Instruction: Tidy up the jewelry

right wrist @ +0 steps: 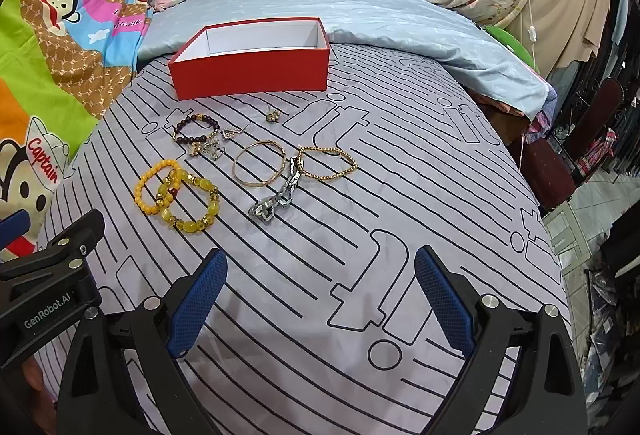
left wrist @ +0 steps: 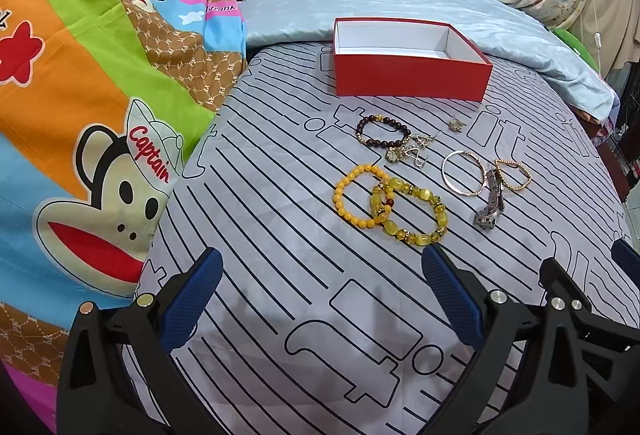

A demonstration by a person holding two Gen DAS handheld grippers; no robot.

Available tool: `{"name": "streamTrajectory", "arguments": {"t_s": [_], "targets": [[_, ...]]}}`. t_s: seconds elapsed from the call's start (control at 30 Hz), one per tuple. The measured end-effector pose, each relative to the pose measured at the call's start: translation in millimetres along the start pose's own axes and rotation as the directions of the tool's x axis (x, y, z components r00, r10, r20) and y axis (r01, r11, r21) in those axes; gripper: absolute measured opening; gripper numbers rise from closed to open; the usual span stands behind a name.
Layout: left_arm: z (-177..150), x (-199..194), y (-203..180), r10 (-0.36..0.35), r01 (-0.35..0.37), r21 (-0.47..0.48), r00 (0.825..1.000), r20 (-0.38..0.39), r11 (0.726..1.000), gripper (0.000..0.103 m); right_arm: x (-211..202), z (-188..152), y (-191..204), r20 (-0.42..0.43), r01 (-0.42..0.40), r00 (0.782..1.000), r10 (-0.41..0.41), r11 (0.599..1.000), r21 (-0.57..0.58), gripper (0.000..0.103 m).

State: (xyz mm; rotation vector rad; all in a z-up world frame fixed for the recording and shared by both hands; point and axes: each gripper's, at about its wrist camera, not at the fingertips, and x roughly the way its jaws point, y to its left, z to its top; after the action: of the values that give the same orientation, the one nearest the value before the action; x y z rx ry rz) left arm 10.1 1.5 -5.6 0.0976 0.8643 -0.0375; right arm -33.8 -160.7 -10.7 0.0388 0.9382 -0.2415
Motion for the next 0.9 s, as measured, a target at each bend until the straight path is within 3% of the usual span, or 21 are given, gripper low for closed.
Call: {"name": "streamTrajectory", "arguments": {"t_s": [0.13, 0.57, 0.9], "targets": [[3, -3, 0, 0.01, -0.01, 0.002, 0.998, 0.06, 1.0, 0.097, 1, 2, 0, 0.0, 0.002, 1.0, -0.002, 1.0, -0.002, 0.093], [6, 7, 2, -0.023, 0.023, -0.015, 1.0, -0.017, 1.0, 0.097, 6, 4, 1, -0.004, -0.004, 1.0, 0.004, 1.0, -0.001, 0.093], [6, 33, 13, -0.079, 0.075, -0.085, 0.996, -0.046, 0.994, 0.097, 28, 6, -14, -0.04, -0.001, 0.999, 0.002, 1.0, 0.026, 0.093]]}}
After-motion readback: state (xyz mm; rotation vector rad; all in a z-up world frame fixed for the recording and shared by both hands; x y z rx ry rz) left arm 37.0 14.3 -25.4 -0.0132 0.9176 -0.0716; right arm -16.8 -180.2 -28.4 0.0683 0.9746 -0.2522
